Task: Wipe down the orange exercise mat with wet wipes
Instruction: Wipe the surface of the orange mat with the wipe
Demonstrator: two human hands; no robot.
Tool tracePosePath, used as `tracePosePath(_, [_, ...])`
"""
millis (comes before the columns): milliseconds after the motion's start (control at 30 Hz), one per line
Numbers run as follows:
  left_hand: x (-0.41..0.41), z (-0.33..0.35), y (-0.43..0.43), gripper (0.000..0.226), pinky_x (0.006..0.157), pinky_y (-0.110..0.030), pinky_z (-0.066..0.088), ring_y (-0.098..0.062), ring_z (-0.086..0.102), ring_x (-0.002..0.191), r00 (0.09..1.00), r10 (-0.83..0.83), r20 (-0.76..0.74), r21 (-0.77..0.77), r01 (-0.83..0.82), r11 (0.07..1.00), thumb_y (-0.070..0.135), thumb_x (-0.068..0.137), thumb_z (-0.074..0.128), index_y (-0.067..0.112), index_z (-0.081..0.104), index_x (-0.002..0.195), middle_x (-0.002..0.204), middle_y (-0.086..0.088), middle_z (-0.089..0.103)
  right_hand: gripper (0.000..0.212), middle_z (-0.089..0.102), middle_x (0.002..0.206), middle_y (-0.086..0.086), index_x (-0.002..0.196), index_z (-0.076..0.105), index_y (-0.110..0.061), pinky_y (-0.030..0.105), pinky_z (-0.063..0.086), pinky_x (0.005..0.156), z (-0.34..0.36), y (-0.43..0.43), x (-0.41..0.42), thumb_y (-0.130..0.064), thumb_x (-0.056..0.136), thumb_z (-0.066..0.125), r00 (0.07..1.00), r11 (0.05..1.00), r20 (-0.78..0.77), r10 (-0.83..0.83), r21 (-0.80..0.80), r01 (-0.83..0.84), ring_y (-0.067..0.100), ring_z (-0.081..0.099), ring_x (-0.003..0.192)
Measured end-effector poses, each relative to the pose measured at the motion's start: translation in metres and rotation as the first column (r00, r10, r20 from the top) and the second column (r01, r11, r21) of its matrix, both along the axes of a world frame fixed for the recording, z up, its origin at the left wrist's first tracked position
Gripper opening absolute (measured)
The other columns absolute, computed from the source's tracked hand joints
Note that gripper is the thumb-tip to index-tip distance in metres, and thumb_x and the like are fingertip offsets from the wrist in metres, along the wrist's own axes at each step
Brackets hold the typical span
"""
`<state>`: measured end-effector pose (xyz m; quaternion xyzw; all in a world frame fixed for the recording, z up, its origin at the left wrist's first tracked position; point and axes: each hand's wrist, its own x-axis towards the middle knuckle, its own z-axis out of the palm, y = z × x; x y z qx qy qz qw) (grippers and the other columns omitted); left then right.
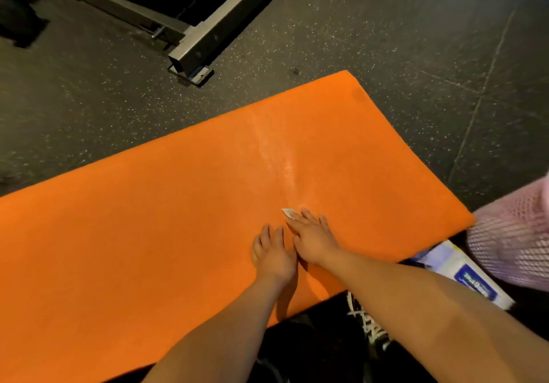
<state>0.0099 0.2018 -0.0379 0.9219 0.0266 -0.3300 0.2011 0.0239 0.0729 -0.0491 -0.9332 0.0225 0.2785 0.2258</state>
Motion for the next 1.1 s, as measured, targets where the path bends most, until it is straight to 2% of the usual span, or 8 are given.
tracePosePath(133, [-0.044,0.007,0.014,0.059,0.124,-0.044,0.006,-0.034,0.006,0.151,0.998,-0.041,0.056,-0.009,0.041,0.999,0.044,0.102,0.042,0.028,0.026,0.157,0.168,-0.006,0.003,0.052,0.015,0.168,-0.012,0.156,0.036,-0.027,0.048,0.001,0.124,0.012,0.001,-0.044,-0.022,0.104,0.039,1.000,1.000,-0.007,-0.027,-0.005,0.027,0.016,0.006,0.156])
tracePosePath(333, [-0.071,0.023,0.013,0.055,0.124,-0.043,0.004,-0.031,0.004,0.152,1.000,0.002,0.017,-0.004,-0.002,1.000,0.044,0.102,0.040,0.032,0.030,0.155,0.168,-0.005,0.004,0.051,0.021,0.167,-0.009,0.156,0.038,-0.024,0.042,0.004,0.126,0.027,0.011,-0.087,-0.021,0.105,0.039,0.994,0.993,0.019,-0.106,-0.040,0.107,0.016,0.010,0.155])
tracePosePath(467, [-0.083,0.029,0.017,0.060,0.123,-0.045,0.003,-0.030,0.003,0.152,0.997,-0.074,0.009,0.009,0.074,0.997,0.048,0.097,0.044,0.036,0.030,0.154,0.167,-0.004,0.006,0.049,0.029,0.165,-0.004,0.154,0.041,-0.022,0.040,0.010,0.125,0.035,0.013,-0.124,-0.020,0.105,0.039,0.990,0.993,0.087,-0.112,-0.028,0.115,0.020,0.018,0.153])
tracePosePath(633, [-0.085,0.034,0.028,0.065,0.120,-0.046,0.004,-0.028,0.003,0.152,0.976,-0.216,0.011,-0.002,0.216,0.976,0.055,0.091,0.050,0.040,0.032,0.152,0.167,0.000,0.010,0.050,0.026,0.166,-0.005,0.157,0.035,-0.023,0.043,0.006,0.125,0.040,0.013,-0.133,-0.020,0.107,0.035,0.991,0.993,0.085,-0.106,-0.050,0.111,0.019,0.012,0.155])
tracePosePath(833, [-0.097,0.024,0.040,0.066,0.122,-0.047,0.000,-0.023,0.000,0.154,0.966,-0.245,0.081,-0.058,0.250,0.967,0.058,0.090,0.056,0.042,0.034,0.151,0.168,0.005,0.010,0.057,0.015,0.169,-0.001,0.160,0.026,-0.019,0.043,0.005,0.126,0.053,0.020,-0.131,-0.014,0.105,0.038,0.997,0.996,0.024,-0.078,-0.040,0.078,0.019,0.009,0.155])
tracePosePath(967, [-0.103,0.019,0.045,0.049,0.123,-0.046,0.002,-0.020,0.003,0.155,0.963,-0.218,0.155,-0.093,0.234,0.968,0.049,0.096,0.057,0.039,0.047,0.143,0.166,0.007,0.019,0.058,0.015,0.169,0.000,0.160,0.025,-0.018,0.045,0.006,0.126,0.051,0.024,-0.138,-0.019,0.105,0.043,0.997,0.995,0.046,-0.064,-0.070,0.067,0.019,0.009,0.155])
tracePosePath(1033, [-0.102,0.020,0.043,0.027,0.122,-0.046,0.004,-0.021,0.008,0.154,0.973,-0.164,0.163,-0.142,0.187,0.972,0.044,0.096,0.059,0.038,0.059,0.122,0.163,0.008,0.028,0.055,0.021,0.167,0.000,0.159,0.029,-0.017,0.044,0.010,0.125,0.052,0.025,-0.136,-0.021,0.106,0.042,0.996,0.996,0.063,-0.058,-0.069,0.062,0.019,0.014,0.154])
tracePosePath(1100, [-0.099,0.024,0.040,0.005,0.120,-0.046,0.007,-0.022,0.014,0.153,0.982,-0.100,0.161,-0.192,0.131,0.973,0.040,0.095,0.062,0.036,0.060,0.098,0.157,0.010,0.040,0.051,0.027,0.165,-0.001,0.157,0.034,-0.018,0.042,0.015,0.123,0.053,0.024,-0.134,-0.021,0.106,0.041,0.994,0.997,0.090,-0.055,-0.044,0.059,0.018,0.020,0.152])
